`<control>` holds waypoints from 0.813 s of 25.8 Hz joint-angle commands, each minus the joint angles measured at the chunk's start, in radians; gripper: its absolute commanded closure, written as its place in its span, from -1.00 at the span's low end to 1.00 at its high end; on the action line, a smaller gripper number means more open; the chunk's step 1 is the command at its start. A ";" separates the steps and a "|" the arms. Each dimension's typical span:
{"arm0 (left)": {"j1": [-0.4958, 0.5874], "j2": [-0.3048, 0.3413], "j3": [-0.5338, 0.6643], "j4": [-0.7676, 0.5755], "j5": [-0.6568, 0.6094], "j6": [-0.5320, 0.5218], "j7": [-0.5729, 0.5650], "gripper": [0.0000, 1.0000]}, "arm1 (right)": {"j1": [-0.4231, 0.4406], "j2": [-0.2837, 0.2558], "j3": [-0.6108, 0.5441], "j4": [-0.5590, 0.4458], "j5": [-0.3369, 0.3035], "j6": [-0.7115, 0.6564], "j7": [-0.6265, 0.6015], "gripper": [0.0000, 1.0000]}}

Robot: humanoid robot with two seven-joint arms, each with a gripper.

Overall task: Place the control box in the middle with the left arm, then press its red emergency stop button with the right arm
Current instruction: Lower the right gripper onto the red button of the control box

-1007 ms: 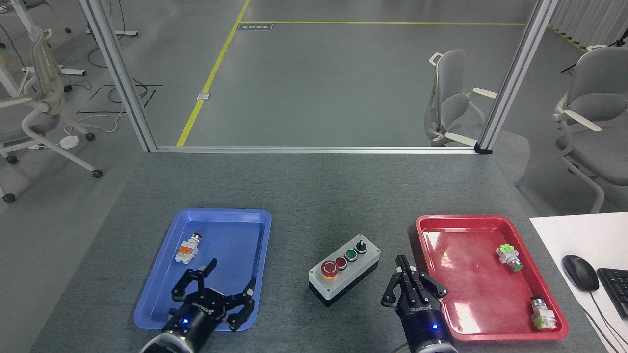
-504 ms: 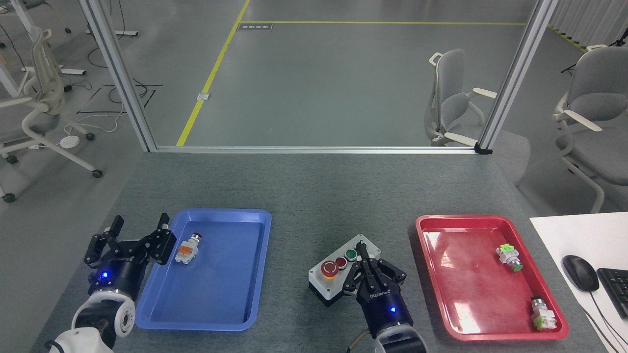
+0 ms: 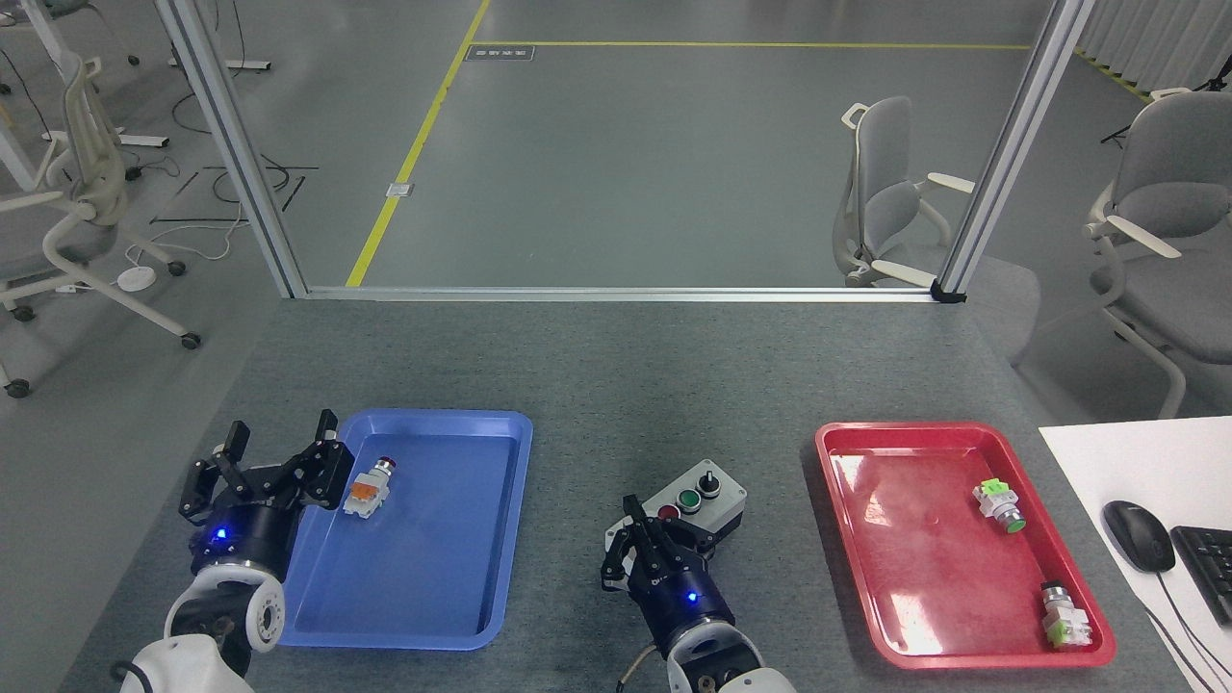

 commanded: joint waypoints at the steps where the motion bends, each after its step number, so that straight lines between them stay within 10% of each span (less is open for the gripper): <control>1: -0.003 -0.044 0.000 -0.004 0.001 0.002 0.001 -0.98 | -0.010 0.000 0.012 0.046 -0.017 -0.003 -0.009 1.00; 21: 0.000 -0.043 -0.002 -0.035 -0.002 -0.001 -0.008 -0.98 | 0.001 -0.006 0.029 0.053 -0.020 0.004 0.074 1.00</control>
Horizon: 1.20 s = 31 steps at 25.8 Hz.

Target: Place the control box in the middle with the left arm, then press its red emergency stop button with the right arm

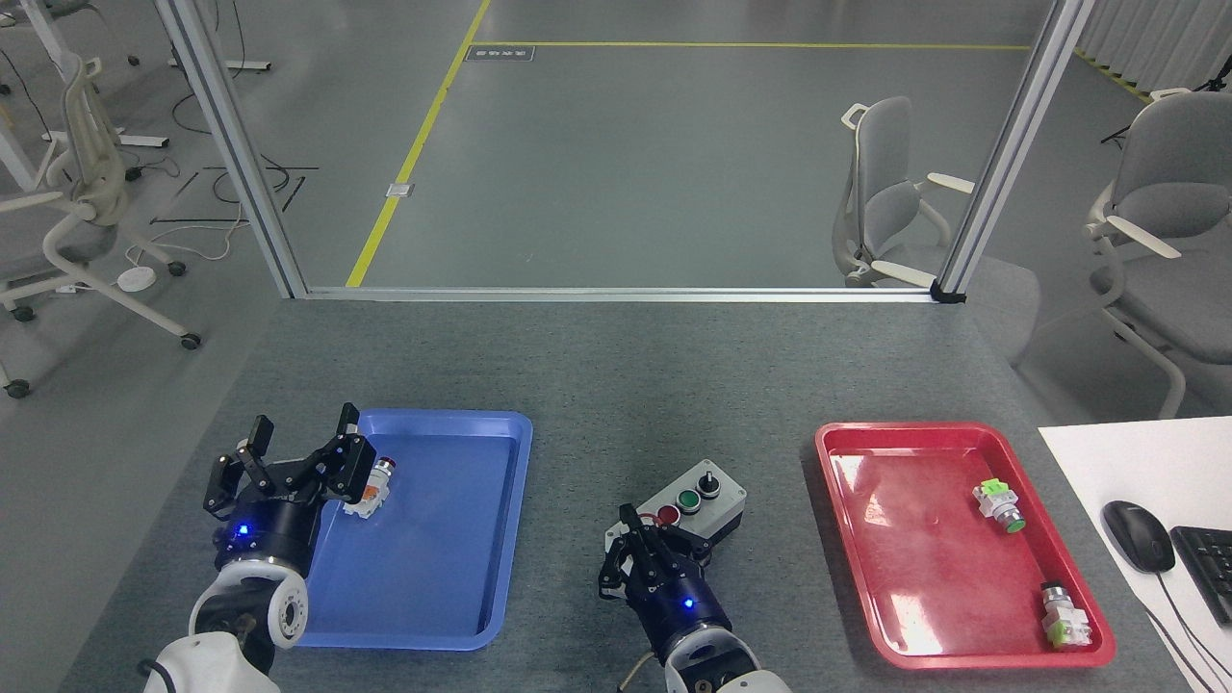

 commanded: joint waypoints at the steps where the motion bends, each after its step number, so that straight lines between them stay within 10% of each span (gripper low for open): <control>1: 0.007 -0.001 0.000 -0.005 -0.001 -0.001 -0.002 -0.98 | 0.007 -0.001 0.000 0.000 0.000 0.009 0.112 1.00; 24: 0.105 -0.065 -0.041 0.053 0.004 -0.015 0.007 -0.98 | 0.058 -0.039 -0.079 -0.182 -0.011 0.146 0.016 1.00; 31: 0.105 -0.065 -0.043 0.053 0.004 -0.015 0.007 -0.98 | 0.113 -0.097 -0.175 -0.296 -0.011 0.130 0.014 0.65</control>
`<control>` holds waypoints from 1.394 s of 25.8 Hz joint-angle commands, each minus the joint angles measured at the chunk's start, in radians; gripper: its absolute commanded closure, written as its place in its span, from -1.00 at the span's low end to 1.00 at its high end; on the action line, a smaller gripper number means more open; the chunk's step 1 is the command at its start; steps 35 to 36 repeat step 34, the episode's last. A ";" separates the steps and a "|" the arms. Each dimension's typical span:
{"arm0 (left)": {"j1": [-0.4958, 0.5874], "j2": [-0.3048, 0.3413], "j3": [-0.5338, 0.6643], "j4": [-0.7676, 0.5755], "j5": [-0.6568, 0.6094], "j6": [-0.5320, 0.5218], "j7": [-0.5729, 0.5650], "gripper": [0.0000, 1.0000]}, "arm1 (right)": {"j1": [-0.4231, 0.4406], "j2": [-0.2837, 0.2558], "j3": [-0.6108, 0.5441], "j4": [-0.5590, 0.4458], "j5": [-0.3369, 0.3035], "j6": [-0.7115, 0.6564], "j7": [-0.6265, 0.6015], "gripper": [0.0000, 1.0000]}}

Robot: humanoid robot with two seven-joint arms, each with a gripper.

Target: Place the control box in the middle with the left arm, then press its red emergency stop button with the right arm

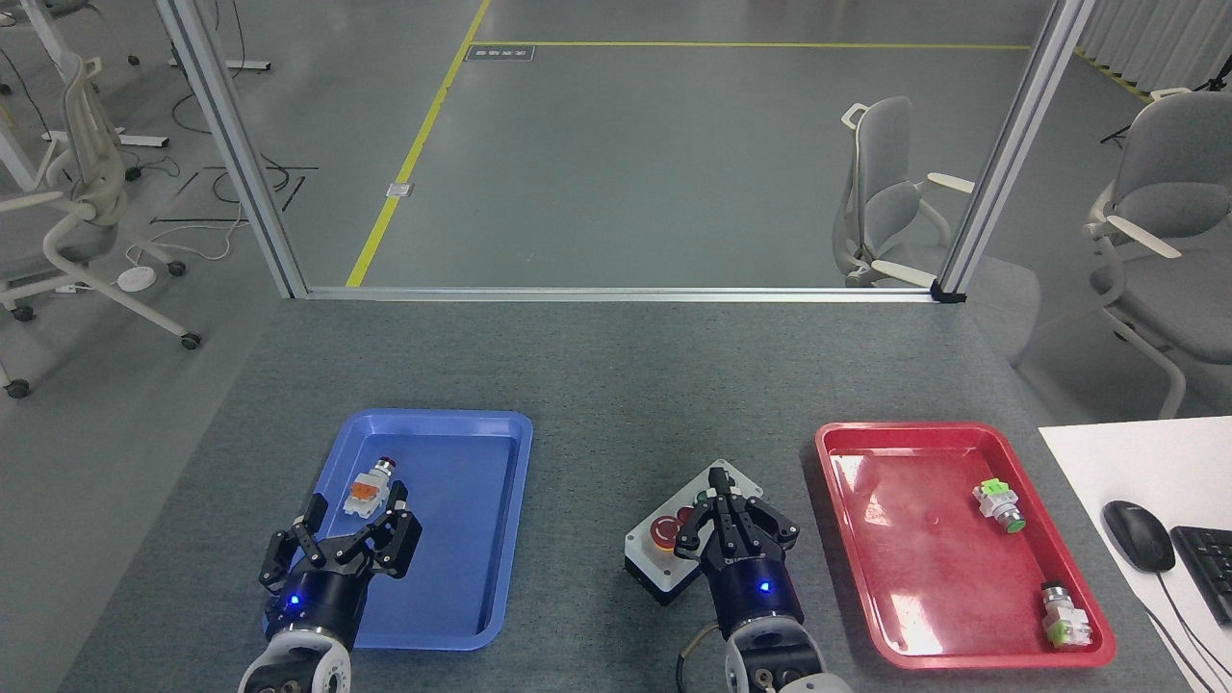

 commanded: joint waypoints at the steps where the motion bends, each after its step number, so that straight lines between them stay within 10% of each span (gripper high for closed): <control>1: 0.000 0.000 0.001 0.000 0.000 -0.001 0.001 -0.98 | 0.039 -0.035 -0.064 -0.065 0.000 -0.007 0.000 0.35; 3: 0.000 0.000 0.001 0.000 0.000 -0.001 0.001 -0.98 | 0.070 -0.053 -0.110 -0.094 0.000 -0.006 0.000 -0.55; 5: 0.000 0.000 -0.001 0.000 0.000 -0.001 0.001 -0.98 | 0.085 -0.070 -0.142 -0.106 0.000 -0.007 -0.002 -0.95; 18: 0.000 0.001 -0.001 0.000 0.000 -0.001 0.001 -0.98 | 0.150 -0.171 -0.242 -0.169 0.000 -0.055 -0.002 -0.97; 36: 0.000 0.000 0.001 0.000 0.000 -0.001 0.001 -0.98 | 0.169 -0.167 -0.262 -0.200 -0.018 -0.035 0.003 -0.97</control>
